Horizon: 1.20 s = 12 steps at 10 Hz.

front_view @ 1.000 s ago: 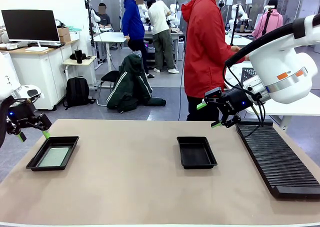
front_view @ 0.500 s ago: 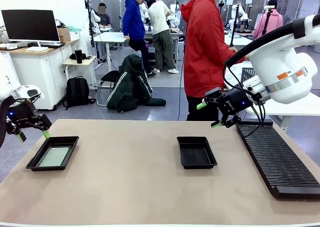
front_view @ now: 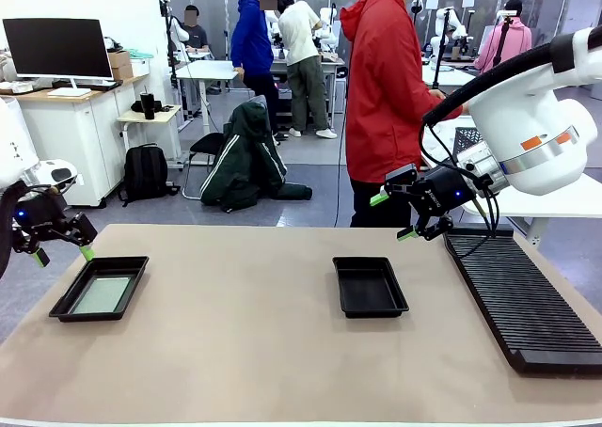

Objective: Inspect and transfer BCBs to ESD trays.
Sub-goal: Pick up the Blank PCB from the PCB Rack and place it in the right ESD tray.

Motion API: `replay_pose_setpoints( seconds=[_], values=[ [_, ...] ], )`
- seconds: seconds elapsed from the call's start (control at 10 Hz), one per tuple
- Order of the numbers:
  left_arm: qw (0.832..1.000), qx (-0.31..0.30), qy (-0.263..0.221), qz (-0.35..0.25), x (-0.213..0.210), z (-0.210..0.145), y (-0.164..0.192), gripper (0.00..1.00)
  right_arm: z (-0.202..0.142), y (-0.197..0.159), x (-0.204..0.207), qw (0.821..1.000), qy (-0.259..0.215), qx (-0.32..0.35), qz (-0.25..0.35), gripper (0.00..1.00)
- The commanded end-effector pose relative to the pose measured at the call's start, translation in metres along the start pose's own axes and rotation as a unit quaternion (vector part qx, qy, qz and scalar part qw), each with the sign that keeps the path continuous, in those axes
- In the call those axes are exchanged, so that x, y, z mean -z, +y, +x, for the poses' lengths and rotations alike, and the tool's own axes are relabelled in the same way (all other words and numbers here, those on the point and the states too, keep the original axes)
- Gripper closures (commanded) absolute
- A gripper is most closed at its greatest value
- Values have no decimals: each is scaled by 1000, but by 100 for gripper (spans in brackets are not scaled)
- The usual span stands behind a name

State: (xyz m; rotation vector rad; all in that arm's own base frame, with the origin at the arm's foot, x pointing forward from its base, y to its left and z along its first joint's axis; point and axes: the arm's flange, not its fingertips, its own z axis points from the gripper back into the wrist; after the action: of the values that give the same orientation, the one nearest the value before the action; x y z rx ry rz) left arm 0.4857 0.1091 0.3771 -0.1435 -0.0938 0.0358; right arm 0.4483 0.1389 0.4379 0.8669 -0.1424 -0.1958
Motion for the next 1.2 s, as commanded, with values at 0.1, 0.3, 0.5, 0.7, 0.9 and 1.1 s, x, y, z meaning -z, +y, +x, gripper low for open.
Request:
replay_pose_setpoints(
  seconds=[0.1, 0.3, 0.5, 0.7, 0.9, 1.1],
  values=[
    [1000, 0, -3, -1, 2, 0, 2, 0, 0, 1, 0, 1000, 0, 0, -1, 0],
    [1000, 0, -3, -1, 2, 0, 2, 0, 0, 1, 0, 1000, 0, 0, -1, 0],
    [1000, 0, -3, -1, 2, 0, 2, 0, 0, 1, 0, 1000, 0, 0, -1, 0],
    [1000, 0, -3, -1, 2, 0, 2, 0, 0, 1, 0, 1000, 0, 0, -1, 0],
    [1000, 0, -3, -1, 2, 0, 2, 0, 0, 1, 0, 1000, 0, 0, -1, 0],
    [1000, 0, -3, -1, 2, 0, 2, 0, 0, 1, 0, 1000, 0, 0, -1, 0]
  ],
)
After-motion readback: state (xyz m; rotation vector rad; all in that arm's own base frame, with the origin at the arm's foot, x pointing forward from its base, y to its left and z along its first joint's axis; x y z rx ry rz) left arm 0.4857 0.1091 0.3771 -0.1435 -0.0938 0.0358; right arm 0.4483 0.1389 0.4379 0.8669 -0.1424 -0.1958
